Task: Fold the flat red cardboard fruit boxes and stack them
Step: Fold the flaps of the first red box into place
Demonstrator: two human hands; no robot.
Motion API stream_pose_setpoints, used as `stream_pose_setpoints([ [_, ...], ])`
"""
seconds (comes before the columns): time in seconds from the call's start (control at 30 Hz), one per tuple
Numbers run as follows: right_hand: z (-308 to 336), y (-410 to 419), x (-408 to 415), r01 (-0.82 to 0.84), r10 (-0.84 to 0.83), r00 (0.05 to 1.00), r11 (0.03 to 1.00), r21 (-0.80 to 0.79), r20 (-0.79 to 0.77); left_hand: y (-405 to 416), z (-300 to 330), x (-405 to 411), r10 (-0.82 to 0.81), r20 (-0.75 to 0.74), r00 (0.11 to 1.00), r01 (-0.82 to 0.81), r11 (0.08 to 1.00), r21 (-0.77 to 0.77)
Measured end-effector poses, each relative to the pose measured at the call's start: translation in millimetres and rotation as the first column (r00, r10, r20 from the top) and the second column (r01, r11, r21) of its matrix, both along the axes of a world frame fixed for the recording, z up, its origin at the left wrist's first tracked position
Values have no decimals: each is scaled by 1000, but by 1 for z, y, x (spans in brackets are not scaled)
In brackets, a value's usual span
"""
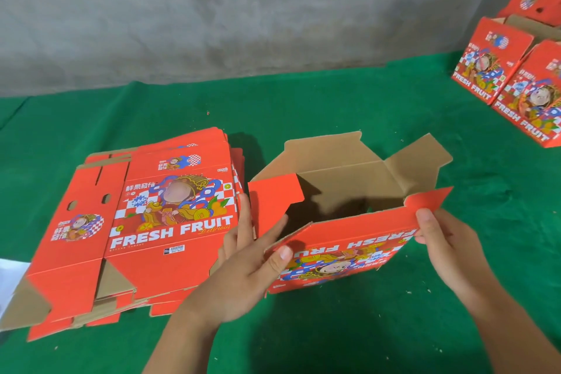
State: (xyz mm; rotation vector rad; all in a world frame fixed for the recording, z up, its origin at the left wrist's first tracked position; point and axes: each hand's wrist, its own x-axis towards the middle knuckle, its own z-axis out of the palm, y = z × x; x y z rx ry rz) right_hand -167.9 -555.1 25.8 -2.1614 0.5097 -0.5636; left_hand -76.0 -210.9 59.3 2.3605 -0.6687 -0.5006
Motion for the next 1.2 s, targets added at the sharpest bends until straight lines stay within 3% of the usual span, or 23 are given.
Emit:
stream_pose_setpoints([
  [0.13, 3, -1, 2, 8, -8, 1000, 1000, -15, 13, 6, 4, 2, 24, 186, 982, -47, 992, 117],
  [0.23, 2, 1, 3, 16, -17, 998, 1000, 2, 54, 14, 11, 16, 45, 193, 980, -105, 944, 313],
  [0.3, 0, 4, 6, -8, 8, 999, 1000, -4, 33, 10, 17, 21, 52, 127, 991, -80, 970, 228],
  [0.37, 0, 9, 15, -8, 8, 1000, 999, -35, 6, -6, 18, 24, 208, 36, 978, -203, 974, -102],
  [0.43, 1, 13, 26, 24, -25, 1000, 999, -40, -12, -26, 7, 27, 436, -14, 900, -413, 843, -344],
  [0.53, 3, 21, 34, 128, -128, 991, 992, -9, -32, -45, -11, 30, 539, 303, 786, -515, 842, -164],
  [0.6, 12, 22, 37, 284, -288, 958, 937, -202, 10, -48, -16, 29, 541, 350, 765, -526, 838, -144],
  [0.63, 18, 23, 39, 281, -276, 959, 890, -359, 66, -48, -17, 29, 540, 355, 763, -516, 840, -168],
  [0.7, 29, 28, 46, 100, -30, 991, 803, -588, 127, -47, -19, 30, 532, 367, 763, -492, 846, -203],
  [0.77, 34, 38, 55, -103, 170, 985, 757, -645, 42, -46, -22, 32, 517, 380, 767, -477, 856, -201],
  [0.93, 46, 48, 75, -186, 109, 981, 778, -600, -162, -40, -30, 28, 511, 369, 776, -466, 860, -210],
  [1.1, 63, 30, 91, -470, 309, 879, 689, -551, -363, -35, -35, 25, 515, 342, 786, -459, 857, -236],
  [1.2, 69, 26, 102, -503, 341, 863, 656, -563, -373, -37, -34, 29, 507, 375, 776, -444, 862, -246],
])
